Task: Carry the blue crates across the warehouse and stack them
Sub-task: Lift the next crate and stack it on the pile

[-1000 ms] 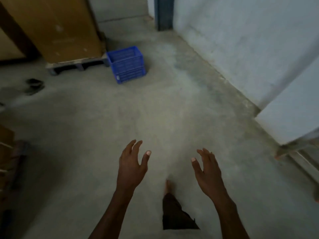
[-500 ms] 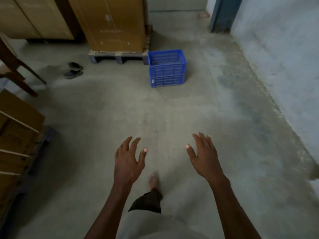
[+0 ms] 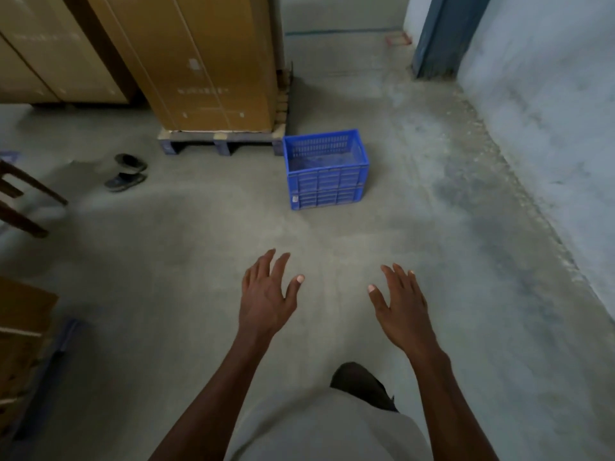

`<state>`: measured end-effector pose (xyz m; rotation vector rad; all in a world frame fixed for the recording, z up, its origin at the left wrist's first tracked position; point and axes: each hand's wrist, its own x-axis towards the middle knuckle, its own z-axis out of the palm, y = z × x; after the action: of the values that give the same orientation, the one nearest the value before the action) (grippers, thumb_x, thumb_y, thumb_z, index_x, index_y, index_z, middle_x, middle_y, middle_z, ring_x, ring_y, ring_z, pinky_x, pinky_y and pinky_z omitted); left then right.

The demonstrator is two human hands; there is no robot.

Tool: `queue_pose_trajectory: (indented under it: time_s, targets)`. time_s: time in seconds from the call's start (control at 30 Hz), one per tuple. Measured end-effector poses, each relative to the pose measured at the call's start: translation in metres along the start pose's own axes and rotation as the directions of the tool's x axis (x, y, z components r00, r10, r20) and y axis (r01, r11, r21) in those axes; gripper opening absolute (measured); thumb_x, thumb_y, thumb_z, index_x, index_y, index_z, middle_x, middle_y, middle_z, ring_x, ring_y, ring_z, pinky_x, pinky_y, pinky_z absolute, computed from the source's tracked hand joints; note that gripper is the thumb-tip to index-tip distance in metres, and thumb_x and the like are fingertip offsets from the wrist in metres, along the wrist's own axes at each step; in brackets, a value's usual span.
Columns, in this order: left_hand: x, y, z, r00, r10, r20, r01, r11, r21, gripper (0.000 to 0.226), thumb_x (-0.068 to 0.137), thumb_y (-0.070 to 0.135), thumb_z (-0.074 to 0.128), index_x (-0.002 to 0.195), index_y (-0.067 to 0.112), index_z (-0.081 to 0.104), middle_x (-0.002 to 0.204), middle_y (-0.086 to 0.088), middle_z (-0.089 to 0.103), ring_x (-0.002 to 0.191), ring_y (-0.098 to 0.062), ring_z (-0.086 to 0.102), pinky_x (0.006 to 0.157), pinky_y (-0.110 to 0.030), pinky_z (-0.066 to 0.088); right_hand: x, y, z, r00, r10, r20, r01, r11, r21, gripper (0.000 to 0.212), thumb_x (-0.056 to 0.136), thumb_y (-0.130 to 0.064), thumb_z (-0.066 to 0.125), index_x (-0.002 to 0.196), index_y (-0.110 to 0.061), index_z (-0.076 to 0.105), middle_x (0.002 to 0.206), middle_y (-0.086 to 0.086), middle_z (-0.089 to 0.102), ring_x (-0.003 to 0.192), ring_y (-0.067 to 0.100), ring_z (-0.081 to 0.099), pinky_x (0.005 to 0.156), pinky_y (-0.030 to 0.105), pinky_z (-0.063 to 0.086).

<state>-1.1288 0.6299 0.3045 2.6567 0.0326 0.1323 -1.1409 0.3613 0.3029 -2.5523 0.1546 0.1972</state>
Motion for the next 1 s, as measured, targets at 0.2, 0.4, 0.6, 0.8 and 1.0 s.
queue_pose_trajectory:
  time_s: [0.2,0.4,0.6,0.8,1.0]
  targets:
    - [0.152,0.013,0.041,1.000,0.010,-0.030,-0.010,1.000,-0.012,0.058,0.097,0.059,0.042,0.141,0.023,0.053,0.152,-0.010,0.046,0.139,-0.030,0.043,0.112,-0.048,0.035,0.165,0.002,-0.012,1.000,0.011,-0.002,-0.011,1.000,0.000,0.063,0.099,-0.056,0.036,0.155,-0.026,0.028,0.165,0.001,0.017,0.153,0.023,0.003,0.121,0.044,0.013]
    - [0.286,0.029,0.056,0.995,-0.079,-0.063,0.077,0.997,-0.030,0.059,0.096,0.061,0.040,0.142,0.025,0.053,0.153,-0.008,0.045,0.139,-0.027,0.043,0.112,-0.045,0.034,0.341,-0.011,-0.048,0.997,-0.036,0.065,0.036,0.999,-0.007,0.076,0.092,-0.069,0.032,0.152,-0.023,0.034,0.162,0.005,0.027,0.151,0.027,0.014,0.120,0.044,0.018]
    - [0.415,0.020,0.076,0.972,-0.211,-0.104,0.213,0.977,0.006,0.061,0.095,0.062,0.039,0.144,0.027,0.050,0.154,-0.007,0.045,0.140,-0.027,0.043,0.111,-0.044,0.034,0.511,-0.035,-0.056,0.982,-0.095,0.162,0.106,0.993,-0.061,0.082,0.089,-0.073,0.027,0.152,-0.020,0.034,0.160,0.009,0.031,0.148,0.033,0.023,0.118,0.048,0.024]
    - [0.559,-0.016,0.109,0.973,-0.223,-0.065,0.226,0.973,0.052,0.061,0.095,0.061,0.040,0.142,0.025,0.052,0.151,-0.007,0.047,0.136,-0.028,0.045,0.108,-0.045,0.037,0.674,-0.061,-0.038,0.973,-0.107,0.206,0.122,0.991,-0.061,0.085,0.089,-0.076,0.025,0.151,-0.019,0.037,0.156,0.011,0.036,0.146,0.032,0.029,0.115,0.049,0.030]
    - [0.710,-0.062,0.154,0.964,-0.257,0.064,0.252,0.965,0.075,0.063,0.094,0.061,0.038,0.141,0.023,0.053,0.148,-0.009,0.051,0.133,-0.031,0.049,0.105,-0.046,0.040,0.820,-0.068,0.001,0.968,-0.042,0.248,0.046,0.999,-0.011,0.115,0.072,-0.093,0.000,0.146,-0.017,0.046,0.149,0.012,0.047,0.140,0.034,0.039,0.112,0.049,0.035]
